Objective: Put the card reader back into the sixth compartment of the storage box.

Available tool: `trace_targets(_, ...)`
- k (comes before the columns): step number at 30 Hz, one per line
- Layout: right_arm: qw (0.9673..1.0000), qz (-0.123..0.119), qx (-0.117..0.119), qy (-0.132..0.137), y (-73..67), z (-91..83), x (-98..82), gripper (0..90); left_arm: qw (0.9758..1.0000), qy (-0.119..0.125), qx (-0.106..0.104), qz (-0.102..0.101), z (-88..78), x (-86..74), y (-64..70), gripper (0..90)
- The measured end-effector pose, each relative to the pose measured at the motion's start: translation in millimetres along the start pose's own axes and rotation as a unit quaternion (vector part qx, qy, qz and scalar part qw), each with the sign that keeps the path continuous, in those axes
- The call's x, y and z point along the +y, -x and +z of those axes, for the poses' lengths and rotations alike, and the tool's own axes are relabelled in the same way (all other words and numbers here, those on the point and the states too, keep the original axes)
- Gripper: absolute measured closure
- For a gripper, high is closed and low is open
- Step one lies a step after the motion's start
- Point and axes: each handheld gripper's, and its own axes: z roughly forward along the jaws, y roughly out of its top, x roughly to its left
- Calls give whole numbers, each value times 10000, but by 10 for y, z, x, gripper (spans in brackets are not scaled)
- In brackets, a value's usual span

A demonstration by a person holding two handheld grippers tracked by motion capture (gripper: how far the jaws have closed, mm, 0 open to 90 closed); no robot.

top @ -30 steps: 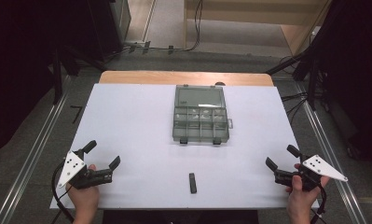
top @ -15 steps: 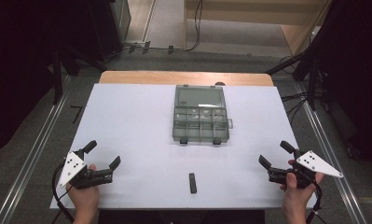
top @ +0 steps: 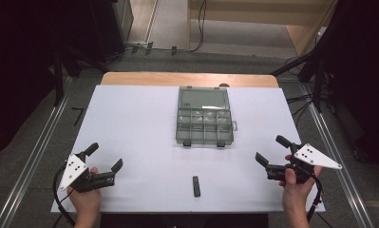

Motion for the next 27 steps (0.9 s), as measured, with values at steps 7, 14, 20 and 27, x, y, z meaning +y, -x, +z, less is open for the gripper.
trace_targets(7, 9999, -3, 131, 59, -48, 87, 83, 4, 10000, 1, 2, -5, 2, 1, -2, 0)
trace_targets(14, 9996, -81, 278, -21, -120, 127, 73, 5, 10000, -1, -26, -12, 5, 4, -11, 0)
trace_targets(20, 9987, -58, 486, -106, -204, 138, 87, 5, 10000, -1, -45, -29, 7, 5, -14, 0)
trace_targets(27, 9975, -155, 678, -144, -389, 201, 108, 48, 10000, 13, -59, -59, 5, 7, -16, 0)
